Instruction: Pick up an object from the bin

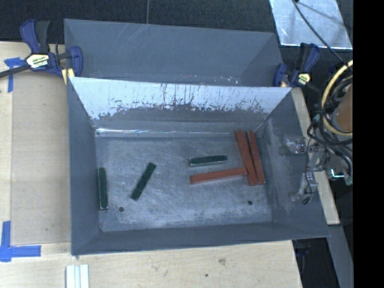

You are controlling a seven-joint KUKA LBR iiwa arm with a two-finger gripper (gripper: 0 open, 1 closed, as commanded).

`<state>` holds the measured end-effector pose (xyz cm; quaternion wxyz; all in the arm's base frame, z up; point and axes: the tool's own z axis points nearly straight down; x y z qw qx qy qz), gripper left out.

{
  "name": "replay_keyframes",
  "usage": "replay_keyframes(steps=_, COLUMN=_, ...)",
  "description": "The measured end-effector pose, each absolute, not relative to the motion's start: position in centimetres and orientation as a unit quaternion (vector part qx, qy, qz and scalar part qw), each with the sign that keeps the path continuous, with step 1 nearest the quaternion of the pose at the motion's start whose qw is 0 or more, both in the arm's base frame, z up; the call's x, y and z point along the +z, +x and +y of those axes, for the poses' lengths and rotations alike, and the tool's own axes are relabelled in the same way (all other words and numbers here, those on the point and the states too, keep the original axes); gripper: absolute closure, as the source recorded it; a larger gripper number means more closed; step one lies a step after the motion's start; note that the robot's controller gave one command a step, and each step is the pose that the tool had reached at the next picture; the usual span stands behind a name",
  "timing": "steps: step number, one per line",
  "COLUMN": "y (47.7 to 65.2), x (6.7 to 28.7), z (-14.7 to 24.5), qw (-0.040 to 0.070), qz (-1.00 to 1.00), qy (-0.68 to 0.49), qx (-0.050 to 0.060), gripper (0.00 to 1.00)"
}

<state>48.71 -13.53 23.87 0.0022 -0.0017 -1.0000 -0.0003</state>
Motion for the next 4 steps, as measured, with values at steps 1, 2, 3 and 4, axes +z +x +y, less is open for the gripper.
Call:
replay_keyframes(steps=1, y=58.5, x=6.6, z=-2.7, qw=-0.001, qz=-0.998, qy=0.060, qx=-0.001, gripper=0.00)
replay_keyframes(steps=2, y=58.1, x=10.1, z=-1.2, qw=-0.005, qz=-0.991, qy=0.131, qx=0.000, gripper=0.00)
replay_keyframes(steps=3, y=58.1, x=10.7, z=-1.5, qw=-0.006, qz=-0.994, qy=0.106, qx=0.000, gripper=0.00)
replay_keyframes(steps=4, y=57.1, x=6.8, z=-0.7, qw=0.001, qz=-0.998, qy=0.067, qx=0.000, gripper=0.00)
